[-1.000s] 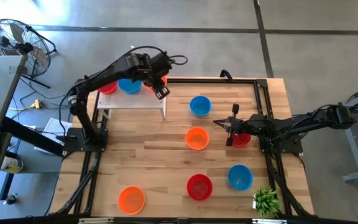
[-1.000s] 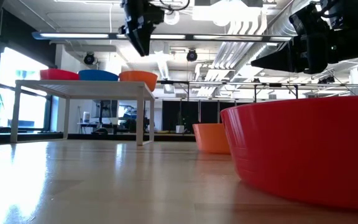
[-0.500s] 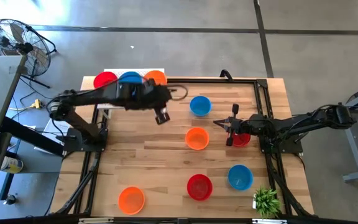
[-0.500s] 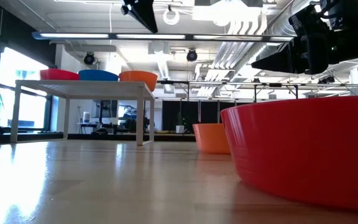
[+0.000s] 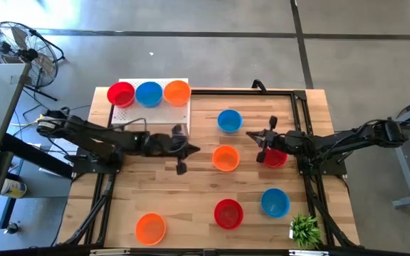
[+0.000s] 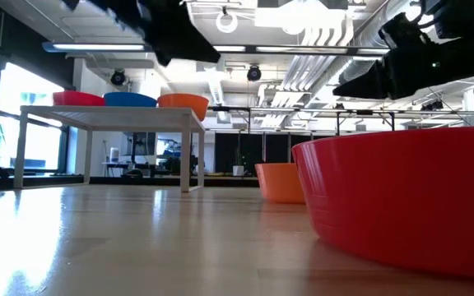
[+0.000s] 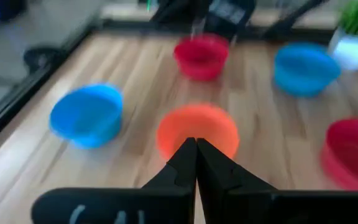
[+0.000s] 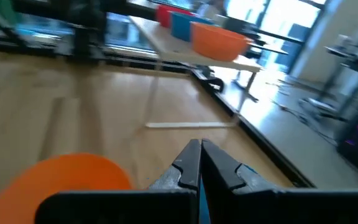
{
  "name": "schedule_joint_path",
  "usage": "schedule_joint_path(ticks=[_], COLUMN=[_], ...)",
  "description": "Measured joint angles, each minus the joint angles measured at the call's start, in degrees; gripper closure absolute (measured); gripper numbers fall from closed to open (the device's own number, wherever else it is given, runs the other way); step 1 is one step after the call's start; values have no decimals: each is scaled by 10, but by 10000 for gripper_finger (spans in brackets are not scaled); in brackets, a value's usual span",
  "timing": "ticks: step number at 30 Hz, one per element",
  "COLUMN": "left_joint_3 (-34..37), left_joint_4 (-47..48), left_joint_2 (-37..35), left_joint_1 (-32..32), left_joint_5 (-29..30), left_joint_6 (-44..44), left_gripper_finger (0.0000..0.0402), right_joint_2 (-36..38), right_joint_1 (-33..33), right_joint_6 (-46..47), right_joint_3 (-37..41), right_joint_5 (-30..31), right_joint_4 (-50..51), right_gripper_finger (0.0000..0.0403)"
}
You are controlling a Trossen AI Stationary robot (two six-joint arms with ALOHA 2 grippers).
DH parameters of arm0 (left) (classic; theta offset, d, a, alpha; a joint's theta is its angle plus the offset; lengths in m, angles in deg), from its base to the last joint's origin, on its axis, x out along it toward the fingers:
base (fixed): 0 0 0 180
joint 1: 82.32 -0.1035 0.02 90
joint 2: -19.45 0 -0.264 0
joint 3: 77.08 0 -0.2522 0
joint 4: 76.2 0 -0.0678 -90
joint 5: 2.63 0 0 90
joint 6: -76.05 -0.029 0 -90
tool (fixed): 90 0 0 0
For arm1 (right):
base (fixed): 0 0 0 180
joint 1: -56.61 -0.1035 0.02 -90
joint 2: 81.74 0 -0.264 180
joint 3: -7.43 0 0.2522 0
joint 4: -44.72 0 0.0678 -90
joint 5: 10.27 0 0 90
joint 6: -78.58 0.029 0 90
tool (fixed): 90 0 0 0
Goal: Pick & Place Mini bowls
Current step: Stack the top blue bowl on the blue bowl on the shelf
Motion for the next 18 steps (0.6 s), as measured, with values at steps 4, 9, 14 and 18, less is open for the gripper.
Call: schedule_joint_path(ticks=[4,9,14,18], left_joint_3=[121,229,293,325], left_joint_4=[-179,-345,-437,-460], left_joint_2=[-12,-18,-18,-18], left_joint_1=[15,14,15,14], left_joint_5=[2,21,71,125], left_joint_6=[3,19,15,15], left_gripper_finger=[401,401,401,401], right_joint_2=[5,5,-16,-50], right_joint_1=[0,7,45,100], right_joint_6=[27,103,204,286], right_joint_3=[0,-59,-160,-229], right_joint_5=[54,86,93,70], right_joint_4=[19,158,343,443], right_gripper_finger=[402,396,355,312])
